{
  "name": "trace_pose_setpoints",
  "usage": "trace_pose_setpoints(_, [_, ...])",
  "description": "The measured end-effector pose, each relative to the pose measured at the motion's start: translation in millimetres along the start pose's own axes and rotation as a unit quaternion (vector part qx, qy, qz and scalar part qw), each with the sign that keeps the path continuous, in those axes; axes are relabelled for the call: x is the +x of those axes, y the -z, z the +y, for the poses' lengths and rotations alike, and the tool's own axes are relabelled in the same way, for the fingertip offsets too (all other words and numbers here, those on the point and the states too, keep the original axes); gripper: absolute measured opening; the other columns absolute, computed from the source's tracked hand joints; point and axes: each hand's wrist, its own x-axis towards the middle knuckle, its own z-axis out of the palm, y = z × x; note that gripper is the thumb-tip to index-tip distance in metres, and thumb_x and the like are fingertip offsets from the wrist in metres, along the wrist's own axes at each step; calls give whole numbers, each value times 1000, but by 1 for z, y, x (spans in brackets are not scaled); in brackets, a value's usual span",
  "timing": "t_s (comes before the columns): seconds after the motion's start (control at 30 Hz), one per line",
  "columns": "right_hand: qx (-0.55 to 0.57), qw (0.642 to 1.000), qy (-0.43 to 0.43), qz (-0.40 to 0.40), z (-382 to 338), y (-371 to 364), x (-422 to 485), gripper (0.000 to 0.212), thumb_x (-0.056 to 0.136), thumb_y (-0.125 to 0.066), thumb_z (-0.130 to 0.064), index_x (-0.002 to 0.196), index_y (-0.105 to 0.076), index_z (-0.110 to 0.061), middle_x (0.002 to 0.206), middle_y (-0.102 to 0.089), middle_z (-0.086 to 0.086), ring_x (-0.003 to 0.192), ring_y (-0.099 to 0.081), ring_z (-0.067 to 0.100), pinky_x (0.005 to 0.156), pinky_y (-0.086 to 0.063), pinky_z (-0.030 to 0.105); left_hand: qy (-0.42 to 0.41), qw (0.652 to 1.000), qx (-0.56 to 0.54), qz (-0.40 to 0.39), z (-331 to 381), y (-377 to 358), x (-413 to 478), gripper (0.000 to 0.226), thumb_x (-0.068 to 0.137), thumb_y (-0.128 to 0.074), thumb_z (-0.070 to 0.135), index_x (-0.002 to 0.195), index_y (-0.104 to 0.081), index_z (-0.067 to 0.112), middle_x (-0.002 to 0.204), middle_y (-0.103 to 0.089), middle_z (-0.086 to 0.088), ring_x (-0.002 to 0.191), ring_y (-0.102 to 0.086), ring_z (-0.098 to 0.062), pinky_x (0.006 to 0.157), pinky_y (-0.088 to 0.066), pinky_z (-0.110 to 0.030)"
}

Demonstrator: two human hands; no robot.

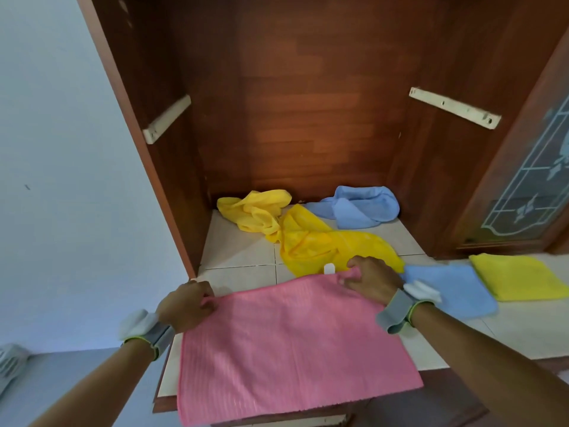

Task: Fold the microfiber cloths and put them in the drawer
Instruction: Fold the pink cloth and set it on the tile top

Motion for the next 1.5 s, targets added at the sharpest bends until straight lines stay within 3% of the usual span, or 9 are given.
trace_pose_setpoints(0.23, [178,982,18,-61,6,26,16,25,72,-82,-35,69,-62,-21,69,-58,-7,68,-54,10,61,-39,27,-47,990,-130,2,-15,22,7,15,87,-67,19,99,-59,25,101,-61,3,91,-59,-17,73,-41,-19])
trace_pose_setpoints(0.4, [388,915,-31,-107,16,68,14,18,77,-81,-16,85,-65,-12,76,-59,7,69,-55,16,56,-42,26,-64,997,-26,-39,-14,50,20,19,90,-66,38,98,-71,21,95,-67,4,87,-61,-14,76,-47,-25])
trace_pose_setpoints(0.53, [411,911,8,-19,9,106,8,23,79,-77,-9,96,-67,3,76,-65,8,65,-60,11,54,-44,21,-39,997,-70,-12,13,87,35,4,92,-64,21,94,-68,21,83,-64,5,76,-62,-14,65,-52,-24])
trace_pose_setpoints(0.73, [456,876,62,143,4,182,-17,12,89,-66,-10,101,-70,-12,75,-74,-4,69,-69,6,63,-59,21,-69,968,-152,189,55,166,60,22,95,-53,14,101,-69,27,88,-72,-4,69,-73,-23,71,-62,-40])
trace_pose_setpoints(0.97, [449,882,88,110,5,186,-72,19,85,-70,-18,104,-72,-14,92,-76,5,85,-71,11,71,-58,22,-132,914,-43,381,68,182,72,25,89,-56,10,102,-73,22,108,-72,-7,98,-66,-35,81,-56,-45])
trace_pose_setpoints(1.1, [448,888,99,18,5,140,-98,21,80,-71,-14,99,-72,-5,91,-75,14,82,-69,15,71,-58,25,-109,940,-26,323,53,123,70,26,85,-59,7,95,-76,23,104,-73,-9,94,-65,-40,78,-55,-44])
trace_pose_setpoints(1.23, [349,930,97,-61,14,79,-110,22,74,-79,-26,91,-76,-12,87,-71,23,75,-59,17,69,-48,33,-68,985,70,145,33,48,66,32,90,-53,13,104,-73,33,113,-71,-5,102,-65,-35,85,-53,-39])
trace_pose_setpoints(1.37, [299,945,75,-104,18,39,-121,11,76,-81,-15,86,-77,-18,76,-75,2,66,-62,3,64,-50,23,-80,988,98,90,14,5,58,36,88,-48,9,103,-70,32,117,-67,-2,105,-65,-29,87,-53,-36])
trace_pose_setpoints(1.5, [281,954,67,-82,14,22,-123,8,80,-78,-16,82,-76,-23,70,-72,0,61,-59,3,59,-47,24,-93,981,161,45,27,7,46,48,86,-52,20,132,-53,30,144,-44,-2,129,-45,-31,100,-47,-41])
